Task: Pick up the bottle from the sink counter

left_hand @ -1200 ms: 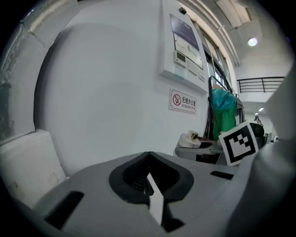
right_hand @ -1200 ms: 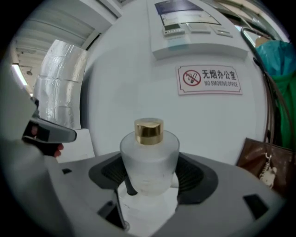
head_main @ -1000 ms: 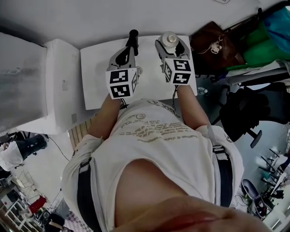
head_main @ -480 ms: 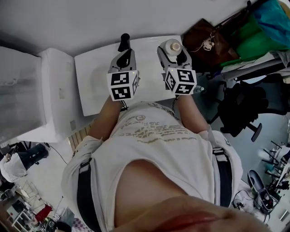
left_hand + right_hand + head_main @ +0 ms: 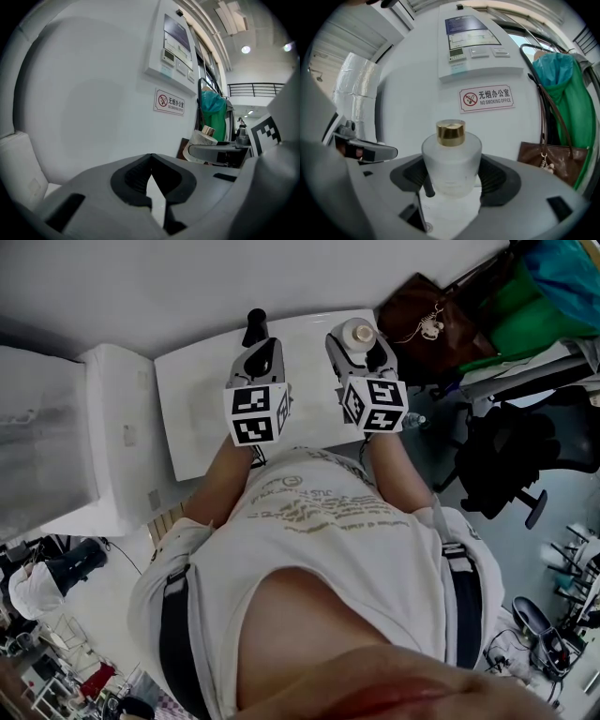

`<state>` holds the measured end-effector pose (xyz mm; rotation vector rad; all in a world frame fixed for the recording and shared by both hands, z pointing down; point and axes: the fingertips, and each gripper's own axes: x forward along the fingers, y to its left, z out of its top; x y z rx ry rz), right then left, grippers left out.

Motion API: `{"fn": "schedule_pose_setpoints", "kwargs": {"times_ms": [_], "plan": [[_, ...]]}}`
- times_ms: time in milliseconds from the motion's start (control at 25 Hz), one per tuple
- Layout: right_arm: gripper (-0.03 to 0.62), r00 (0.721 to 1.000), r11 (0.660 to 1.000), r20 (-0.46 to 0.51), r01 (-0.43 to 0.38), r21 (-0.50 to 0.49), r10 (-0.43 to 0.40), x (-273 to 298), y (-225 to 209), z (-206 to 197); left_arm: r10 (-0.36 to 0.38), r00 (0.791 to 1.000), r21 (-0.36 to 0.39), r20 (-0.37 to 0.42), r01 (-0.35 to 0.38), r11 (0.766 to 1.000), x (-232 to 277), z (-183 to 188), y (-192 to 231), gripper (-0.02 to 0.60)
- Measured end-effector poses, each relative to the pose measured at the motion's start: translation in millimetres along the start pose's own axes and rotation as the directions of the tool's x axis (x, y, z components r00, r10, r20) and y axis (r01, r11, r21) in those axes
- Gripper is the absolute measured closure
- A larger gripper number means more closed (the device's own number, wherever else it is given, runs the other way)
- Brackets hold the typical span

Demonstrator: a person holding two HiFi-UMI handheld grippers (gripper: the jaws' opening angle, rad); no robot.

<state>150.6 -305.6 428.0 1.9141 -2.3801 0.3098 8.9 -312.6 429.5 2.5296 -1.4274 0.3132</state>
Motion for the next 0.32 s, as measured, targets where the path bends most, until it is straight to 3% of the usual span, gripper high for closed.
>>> {"fn": "schedule_pose_setpoints", "kwargs": {"times_ms": [320], "plan": [[0.276,0.999,0.999,-0.013,-0.031,-0.012,0.031,4.5,4.9,-0.3,0.001,1.0,0.0,-0.005,-0.001,1.0,2.6,-0.6,-2.3,0.561]]}}
